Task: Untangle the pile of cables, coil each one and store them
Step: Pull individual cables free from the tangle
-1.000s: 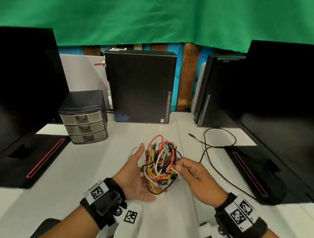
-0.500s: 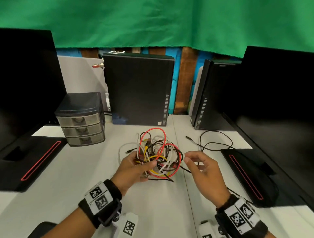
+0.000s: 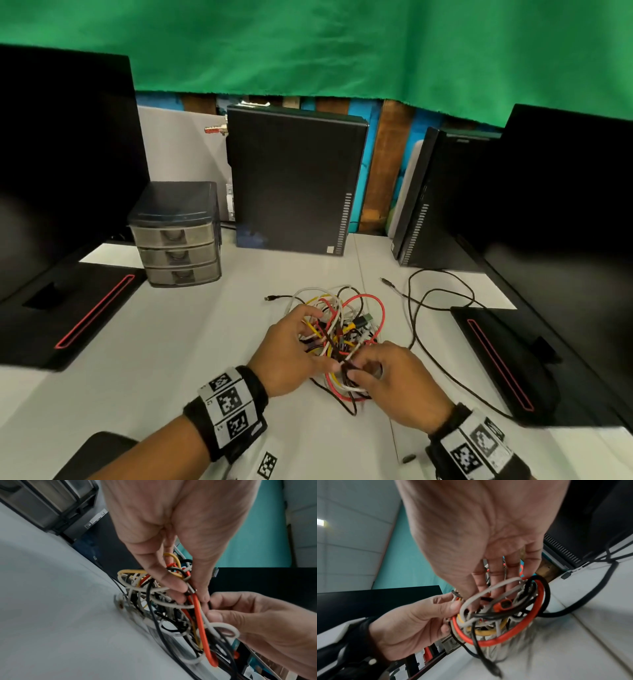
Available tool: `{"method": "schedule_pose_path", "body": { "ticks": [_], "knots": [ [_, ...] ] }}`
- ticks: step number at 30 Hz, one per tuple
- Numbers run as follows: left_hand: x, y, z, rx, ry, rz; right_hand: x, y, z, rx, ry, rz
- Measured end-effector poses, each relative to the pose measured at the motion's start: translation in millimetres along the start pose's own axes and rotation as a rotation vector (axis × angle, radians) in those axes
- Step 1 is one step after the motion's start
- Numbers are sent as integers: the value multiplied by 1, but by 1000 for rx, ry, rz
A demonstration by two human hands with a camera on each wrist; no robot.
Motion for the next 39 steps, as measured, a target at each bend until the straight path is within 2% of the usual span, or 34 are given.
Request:
{"method": "schedule_pose_path", "body": {
  "ticks": [4,7,11,16,18,20,21,22,25,27,33,36,39],
  "knots": [
    [-4,-2,-6,78,-150,-70,-7,-1,1,-25,-96,-36],
    [-9,-6,-16,138,-217,-127,-27,-6,-6,9,-159,-167],
    [-11,-13,-32,248,-370,-184,-47,-8,-5,-3,-125,-325],
    [-1,-8,-34,276,-629,-136,-45,-9,-12,107,-399,-317],
    [-4,-1,-39,296,-745,-195,-42,-7,-11,130,-420,-286],
    [-5,11,-60,427,-683,-303,-41,-7,-12,155,-440,-262],
    [-2,16,-69,474,-638,-314,-40,-7,-11,163,-462,-252],
    [6,19,-70,473,-583,-265,-39,-7,-9,168,-497,-237],
    [53,22,-48,234,-331,118,-32,-9,-3,156,-614,-176],
    [71,18,-38,187,-267,191,-30,-9,2,110,-621,-166],
    [63,-1,-33,36,-52,60,-31,-8,-16,95,-665,-221],
    [47,0,-33,-78,130,10,-21,-4,-25,70,-615,-176],
    [35,9,-55,-50,199,25,-7,-1,-31,89,-539,-110]
  ]
}}
Point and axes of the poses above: each hand's wrist, its own y-axis away from the middle knuckle, its own x-axis out of the palm, z = x × y, the point moved 9 cm from there along -y, towards the middle knuckle, and after that the axes turned 9 degrees about -z, right-handed, at the moved point
